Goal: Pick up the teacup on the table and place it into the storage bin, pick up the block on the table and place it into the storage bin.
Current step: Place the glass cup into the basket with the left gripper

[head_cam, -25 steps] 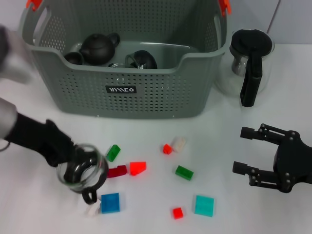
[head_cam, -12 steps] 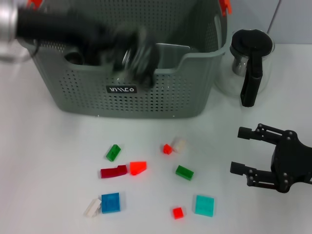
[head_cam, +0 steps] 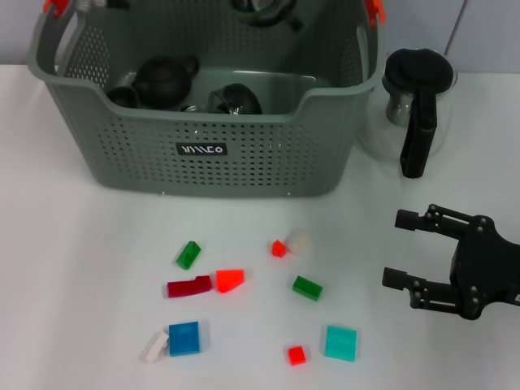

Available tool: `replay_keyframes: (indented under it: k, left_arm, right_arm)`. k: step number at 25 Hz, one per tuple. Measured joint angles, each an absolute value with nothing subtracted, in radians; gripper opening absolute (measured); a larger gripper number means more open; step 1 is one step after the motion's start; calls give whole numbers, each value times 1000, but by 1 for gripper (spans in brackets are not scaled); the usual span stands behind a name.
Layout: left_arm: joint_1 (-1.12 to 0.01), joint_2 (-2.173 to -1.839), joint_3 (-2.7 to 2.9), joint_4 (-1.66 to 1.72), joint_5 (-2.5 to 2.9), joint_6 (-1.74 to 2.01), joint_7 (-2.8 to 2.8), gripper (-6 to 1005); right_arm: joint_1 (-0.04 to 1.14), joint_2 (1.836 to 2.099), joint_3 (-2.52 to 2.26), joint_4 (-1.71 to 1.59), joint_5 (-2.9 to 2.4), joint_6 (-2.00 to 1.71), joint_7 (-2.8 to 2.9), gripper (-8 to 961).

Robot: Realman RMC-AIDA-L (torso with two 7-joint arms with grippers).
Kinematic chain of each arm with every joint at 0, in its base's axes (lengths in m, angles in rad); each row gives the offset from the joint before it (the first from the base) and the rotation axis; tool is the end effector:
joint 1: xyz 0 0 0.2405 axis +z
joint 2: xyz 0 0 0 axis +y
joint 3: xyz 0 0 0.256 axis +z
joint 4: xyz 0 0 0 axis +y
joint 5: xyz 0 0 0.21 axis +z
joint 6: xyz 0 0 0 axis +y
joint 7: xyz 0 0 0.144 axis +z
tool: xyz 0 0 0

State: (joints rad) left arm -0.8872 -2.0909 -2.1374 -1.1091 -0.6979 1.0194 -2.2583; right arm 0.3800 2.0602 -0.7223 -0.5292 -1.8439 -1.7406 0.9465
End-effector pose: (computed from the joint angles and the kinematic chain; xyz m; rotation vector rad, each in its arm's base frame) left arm -0.0987 0.4736 0.0501 -2.3292 -0.5507 -0.2354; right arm 0.2846 0.2673 -0.0038 -2.6994 0.2582 0.9273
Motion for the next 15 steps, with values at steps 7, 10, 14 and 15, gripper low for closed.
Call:
replay_keyframes:
  k: [7,10,14,15]
  left_arm:
    - [-955,-2147,-1988,-834,-409,676,-2251,46]
    - [-969,-2167,-1960,-787,-307,641,-2254,46]
    - [-983,-2169,-1924,-740,-261,613,-2263,46]
    - [-984,-2169,-1924,-734,-256,608,-2264,46]
  right_arm:
    - [379,2062,-721,-528,-1844,-1739,947,822]
    - [380,2062,-721,-528,-1842,-1739,947,822]
    - [381,2062,-721,-528,-1841,-1738,947,822]
    - [381,2062,-721,-528,-1841,-1738,947,822]
